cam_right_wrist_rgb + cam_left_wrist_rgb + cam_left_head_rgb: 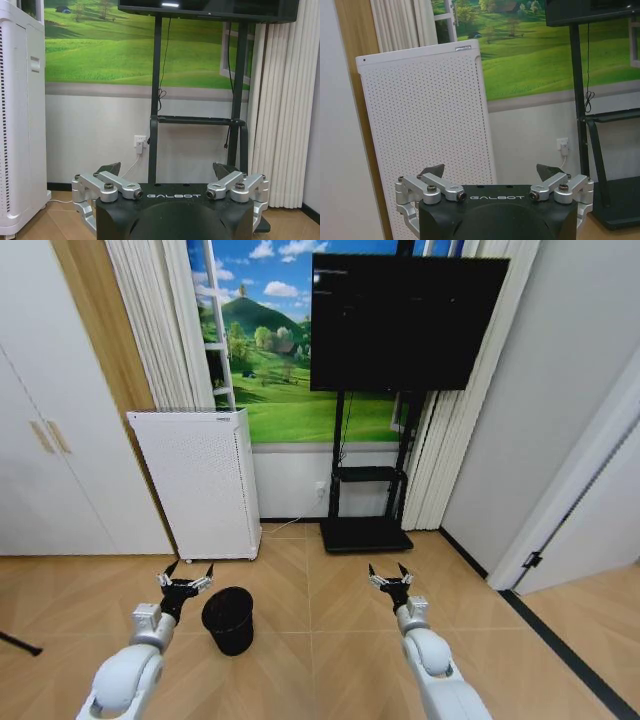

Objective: Pick up the trash bin and place the garbage on the floor into it.

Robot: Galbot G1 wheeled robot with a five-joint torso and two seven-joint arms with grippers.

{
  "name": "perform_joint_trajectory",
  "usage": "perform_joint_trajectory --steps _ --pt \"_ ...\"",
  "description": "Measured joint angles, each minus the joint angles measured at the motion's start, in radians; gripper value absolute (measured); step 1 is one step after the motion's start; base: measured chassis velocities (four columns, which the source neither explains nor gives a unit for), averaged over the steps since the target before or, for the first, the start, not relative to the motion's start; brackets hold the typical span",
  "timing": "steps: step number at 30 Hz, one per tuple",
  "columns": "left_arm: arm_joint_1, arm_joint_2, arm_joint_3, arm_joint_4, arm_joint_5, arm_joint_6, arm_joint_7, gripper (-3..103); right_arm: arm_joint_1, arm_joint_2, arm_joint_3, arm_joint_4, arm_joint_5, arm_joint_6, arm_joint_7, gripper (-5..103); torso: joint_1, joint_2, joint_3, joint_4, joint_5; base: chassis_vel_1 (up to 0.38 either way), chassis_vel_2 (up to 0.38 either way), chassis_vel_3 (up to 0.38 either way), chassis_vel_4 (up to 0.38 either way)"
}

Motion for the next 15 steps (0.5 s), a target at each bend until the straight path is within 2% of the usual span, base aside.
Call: perform_joint_trajectory --steps 15 --pt "-0.014 -0.008 0.004 0.001 -0.003 0.005 0.000 100 0.020 -0.015 -0.005 -0.018 0.014 -0.004 -0.002 100 0.025 0.061 0.035 -0.0001 0.0001 0.000 0.000 0.000 0.000"
